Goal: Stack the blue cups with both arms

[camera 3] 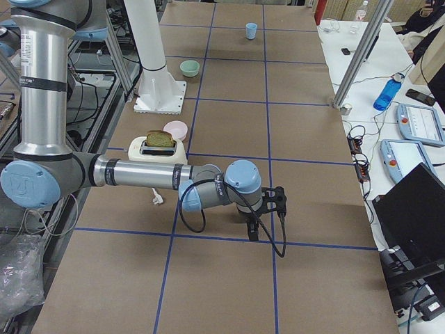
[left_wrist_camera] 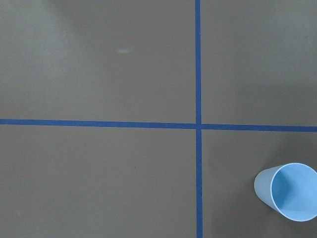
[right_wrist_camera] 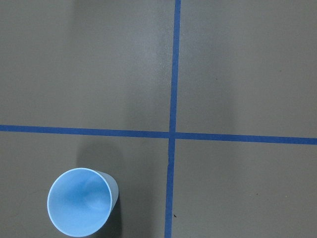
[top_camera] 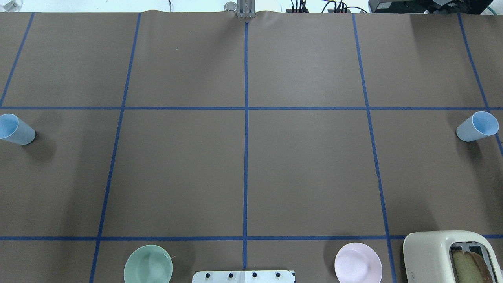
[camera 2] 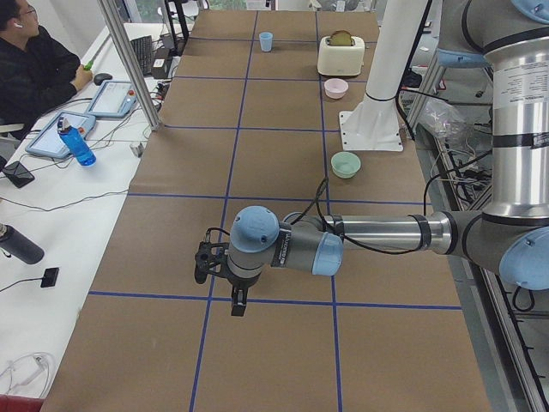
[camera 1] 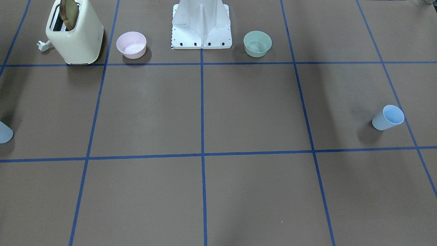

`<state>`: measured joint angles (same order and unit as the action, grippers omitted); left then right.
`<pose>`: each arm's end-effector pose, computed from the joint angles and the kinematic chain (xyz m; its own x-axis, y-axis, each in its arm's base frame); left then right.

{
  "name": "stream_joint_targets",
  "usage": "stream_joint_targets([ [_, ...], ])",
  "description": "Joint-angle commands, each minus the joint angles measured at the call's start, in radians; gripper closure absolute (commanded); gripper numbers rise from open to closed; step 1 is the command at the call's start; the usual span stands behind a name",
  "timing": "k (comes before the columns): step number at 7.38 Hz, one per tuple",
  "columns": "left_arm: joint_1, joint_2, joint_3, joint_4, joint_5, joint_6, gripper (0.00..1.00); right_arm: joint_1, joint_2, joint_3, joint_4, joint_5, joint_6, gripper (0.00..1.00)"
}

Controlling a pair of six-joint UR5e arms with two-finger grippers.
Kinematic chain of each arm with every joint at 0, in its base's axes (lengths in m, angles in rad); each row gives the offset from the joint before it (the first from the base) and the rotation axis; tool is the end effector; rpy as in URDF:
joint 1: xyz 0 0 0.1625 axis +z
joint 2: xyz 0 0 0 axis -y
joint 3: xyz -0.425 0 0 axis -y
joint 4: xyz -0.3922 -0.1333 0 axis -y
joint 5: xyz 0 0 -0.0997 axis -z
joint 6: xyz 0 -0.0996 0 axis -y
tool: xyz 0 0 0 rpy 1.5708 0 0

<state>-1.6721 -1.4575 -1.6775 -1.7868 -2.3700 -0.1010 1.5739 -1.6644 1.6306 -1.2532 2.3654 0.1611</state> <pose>-0.1077 -0.4475 0.6346 0.6952 -0.0208 -0.7185 0.1699 0.9760 0.1361 0.0637 -0.4673 0.6380 0.6916 -0.0411 0.7211 -0.1154 0.9793 0.1665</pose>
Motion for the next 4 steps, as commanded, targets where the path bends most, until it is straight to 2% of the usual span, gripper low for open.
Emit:
stream_joint_targets([
  [1, 0.0, 0.002, -0.001, 0.001, 0.0, 0.0, 0.02, 0.0, -0.002, 0.0, 0.0, -0.011, 0.0, 0.0],
  [4, 0.0, 0.0, -0.007, 0.0, -0.002, -0.008, 0.02, -0.002, 0.015, 0.018, -0.002, -0.018, 0.002, 0.0],
])
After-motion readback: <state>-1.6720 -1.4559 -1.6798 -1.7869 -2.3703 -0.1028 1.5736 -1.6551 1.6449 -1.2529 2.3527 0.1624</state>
